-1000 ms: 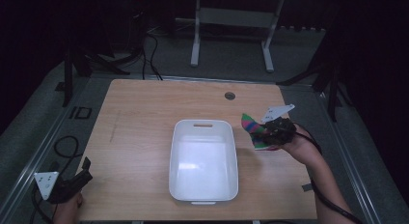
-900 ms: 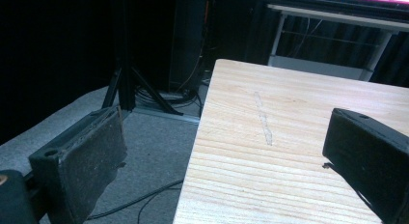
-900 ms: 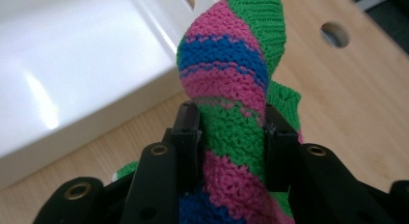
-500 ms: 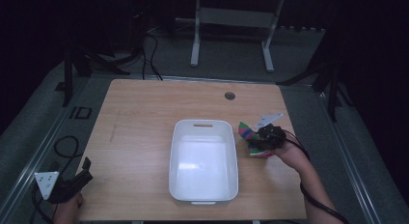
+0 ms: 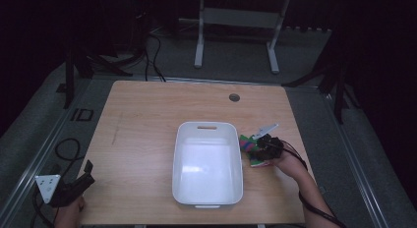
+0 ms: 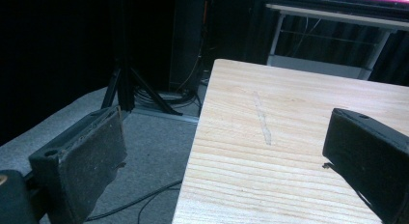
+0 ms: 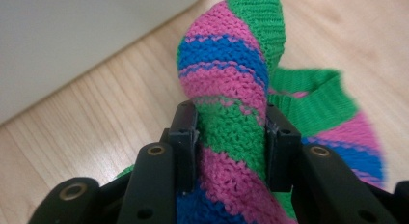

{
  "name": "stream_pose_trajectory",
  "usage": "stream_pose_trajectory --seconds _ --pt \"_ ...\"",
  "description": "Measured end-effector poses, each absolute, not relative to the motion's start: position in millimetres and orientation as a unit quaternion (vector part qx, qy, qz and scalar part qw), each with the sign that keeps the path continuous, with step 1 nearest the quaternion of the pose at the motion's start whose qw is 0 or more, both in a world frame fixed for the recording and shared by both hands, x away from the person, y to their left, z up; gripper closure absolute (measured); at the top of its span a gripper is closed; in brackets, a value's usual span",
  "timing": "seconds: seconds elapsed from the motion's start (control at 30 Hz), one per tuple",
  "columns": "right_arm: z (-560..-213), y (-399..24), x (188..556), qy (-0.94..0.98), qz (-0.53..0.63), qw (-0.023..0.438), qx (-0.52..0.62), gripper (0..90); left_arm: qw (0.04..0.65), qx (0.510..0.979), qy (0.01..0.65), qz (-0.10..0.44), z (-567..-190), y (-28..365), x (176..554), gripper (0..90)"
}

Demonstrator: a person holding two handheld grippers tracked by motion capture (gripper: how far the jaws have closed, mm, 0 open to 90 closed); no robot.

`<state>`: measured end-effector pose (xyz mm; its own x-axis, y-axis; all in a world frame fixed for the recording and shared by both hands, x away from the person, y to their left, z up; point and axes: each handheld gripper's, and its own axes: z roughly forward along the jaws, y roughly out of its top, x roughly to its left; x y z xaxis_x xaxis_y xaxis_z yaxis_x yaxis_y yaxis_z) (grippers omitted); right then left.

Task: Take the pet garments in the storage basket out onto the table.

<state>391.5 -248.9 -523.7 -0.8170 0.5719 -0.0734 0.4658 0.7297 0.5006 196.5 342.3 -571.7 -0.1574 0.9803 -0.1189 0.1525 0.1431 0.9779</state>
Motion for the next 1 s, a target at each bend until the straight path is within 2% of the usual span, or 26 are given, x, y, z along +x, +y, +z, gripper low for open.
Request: stream_pose_trajectory --seconds 0.2,0.5,0.77,1.0 --pt "-525 -249 391 0.922 0.240 0.104 0.287 58.3 0.451 0.466 0.607 0.459 -572 342 196 1.8" --pt "-507 -256 383 0.917 0.250 0.114 0.290 39.7 0.451 0.465 0.607 0.460 -572 342 196 1.8" --pt "-484 -274 363 0.902 0.286 0.134 0.294 35.9 0.450 0.466 0.606 0.461 -572 342 197 1.8" --pt "-480 -295 348 0.883 0.313 0.147 0.318 33.0 0.449 0.467 0.606 0.462 -572 342 196 1.8"
